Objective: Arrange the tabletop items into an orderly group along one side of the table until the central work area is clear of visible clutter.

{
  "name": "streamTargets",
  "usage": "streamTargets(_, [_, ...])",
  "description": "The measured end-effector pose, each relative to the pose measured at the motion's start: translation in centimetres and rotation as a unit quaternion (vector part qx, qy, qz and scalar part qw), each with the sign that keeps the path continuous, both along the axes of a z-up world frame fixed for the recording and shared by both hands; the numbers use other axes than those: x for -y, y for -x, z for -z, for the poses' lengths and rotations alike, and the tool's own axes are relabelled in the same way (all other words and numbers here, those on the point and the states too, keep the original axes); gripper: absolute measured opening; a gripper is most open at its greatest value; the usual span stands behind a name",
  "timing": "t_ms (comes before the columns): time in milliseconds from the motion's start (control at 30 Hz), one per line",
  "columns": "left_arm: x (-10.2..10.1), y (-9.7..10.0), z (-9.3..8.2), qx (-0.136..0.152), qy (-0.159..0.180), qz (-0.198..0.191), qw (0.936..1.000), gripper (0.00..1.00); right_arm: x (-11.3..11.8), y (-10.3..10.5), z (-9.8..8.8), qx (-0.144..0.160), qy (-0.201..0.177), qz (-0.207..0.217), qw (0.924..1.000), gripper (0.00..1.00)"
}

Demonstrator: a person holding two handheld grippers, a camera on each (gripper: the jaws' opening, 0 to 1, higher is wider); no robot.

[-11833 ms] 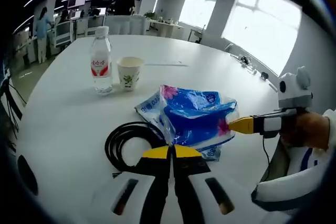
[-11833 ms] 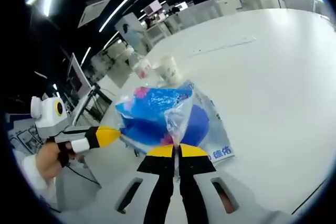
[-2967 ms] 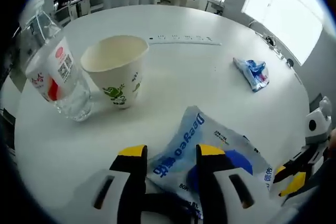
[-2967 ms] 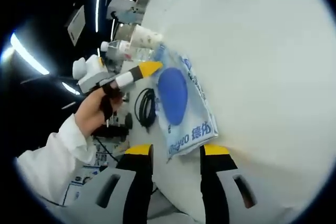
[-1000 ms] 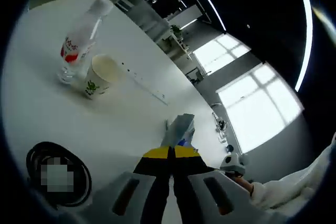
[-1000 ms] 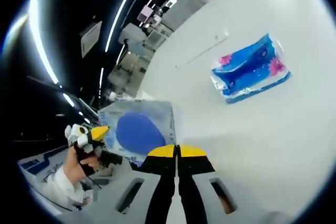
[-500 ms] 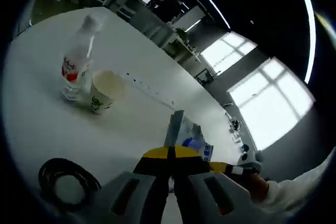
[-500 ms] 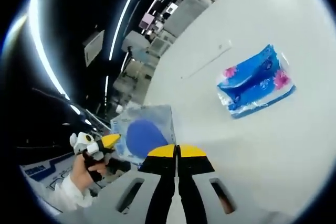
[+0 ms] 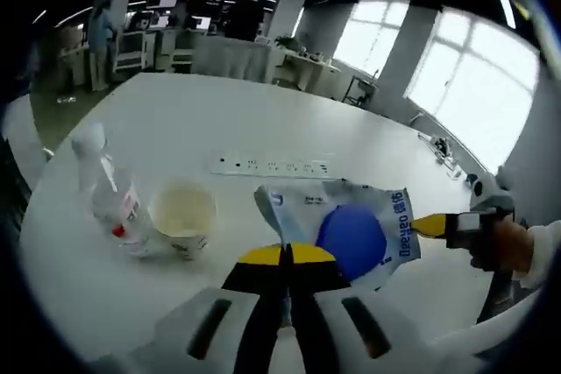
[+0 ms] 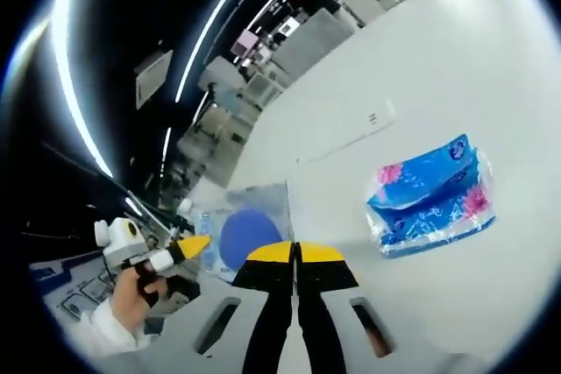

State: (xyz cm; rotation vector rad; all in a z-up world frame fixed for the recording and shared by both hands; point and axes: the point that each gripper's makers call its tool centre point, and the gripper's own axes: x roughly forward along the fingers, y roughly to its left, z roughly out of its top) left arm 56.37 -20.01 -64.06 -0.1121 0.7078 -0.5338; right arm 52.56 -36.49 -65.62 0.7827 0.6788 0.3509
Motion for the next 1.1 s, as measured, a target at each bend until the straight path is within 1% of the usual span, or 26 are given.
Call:
streamTargets(67, [0.1, -0.6, 0.7, 0.001, -0.019, 0.003, 0.9998, 0.00, 0.2, -0.4, 0.5, -0.004, 0.006, 0.011, 0.9999, 0.00])
streamTargets(200, [0.1, -1.4, 1.5, 0.005, -0.032, 0.007, 0.9994, 0.00, 0.2, -0.9, 1.4, -0.014, 0.005, 0.022, 0.9996, 0.00])
streamTargets(300, [-0.3, -2.1, 2.4, 0.011, -0.061, 0.011, 0.9980, 0.00, -0.1, -1.6, 2.0, -0.018, 0.004, 0.033, 0.9993, 0.00])
streamTargets(400, [-0.5, -2.6, 3.1, 0.010, -0.068, 0.009, 0.9976, 0.00, -0.3, -2.3, 2.6, -0.020, 0.002, 0.047, 0.9987, 0.00])
streamTargets(500, [-0.7, -3.2, 4.1, 0.007, -0.074, 0.000, 0.9973, 0.00, -0.7, -2.8, 3.5, -0.022, 0.005, 0.050, 0.9985, 0.00])
streamTargets(567, [-0.8, -3.5, 5.4, -0.007, -0.086, -0.003, 0.9963, 0.00, -0.8, -3.0, 4.4, -0.027, 0.018, 0.050, 0.9982, 0.00])
streamTargets(700, [-0.6, -4.2, 6.0, -0.002, -0.090, -0.005, 0.9959, 0.00, -0.5, -3.7, 5.1, -0.024, 0.033, 0.060, 0.9973, 0.00])
streamTargets(800, [-0.6, -4.6, 6.8, -0.010, -0.090, -0.003, 0.9959, 0.00, 0.1, -4.1, 5.7, -0.025, 0.034, 0.068, 0.9968, 0.00])
streamTargets(900, [-0.5, -4.8, 7.0, -0.011, -0.091, -0.001, 0.9958, 0.00, 0.1, -4.3, 6.0, -0.030, 0.032, 0.076, 0.9962, 0.00])
streamTargets(1000, [-0.4, -5.2, 7.3, -0.004, -0.102, 0.003, 0.9947, 0.00, -0.1, -4.4, 6.1, -0.021, 0.039, 0.069, 0.9967, 0.00])
streamTargets(1033, [-0.5, -5.3, 7.5, -0.004, -0.105, 0.005, 0.9944, 0.00, -0.1, -4.4, 6.3, -0.015, 0.051, 0.062, 0.9966, 0.00])
streamTargets(1067, [-0.6, -5.3, 7.6, -0.005, -0.106, 0.005, 0.9943, 0.00, -0.1, -4.4, 6.4, -0.014, 0.056, 0.061, 0.9964, 0.00])
streamTargets(1100, [-0.6, -5.4, 7.7, -0.007, -0.103, 0.003, 0.9946, 0.00, -0.2, -4.3, 6.5, -0.020, 0.051, 0.063, 0.9965, 0.00])
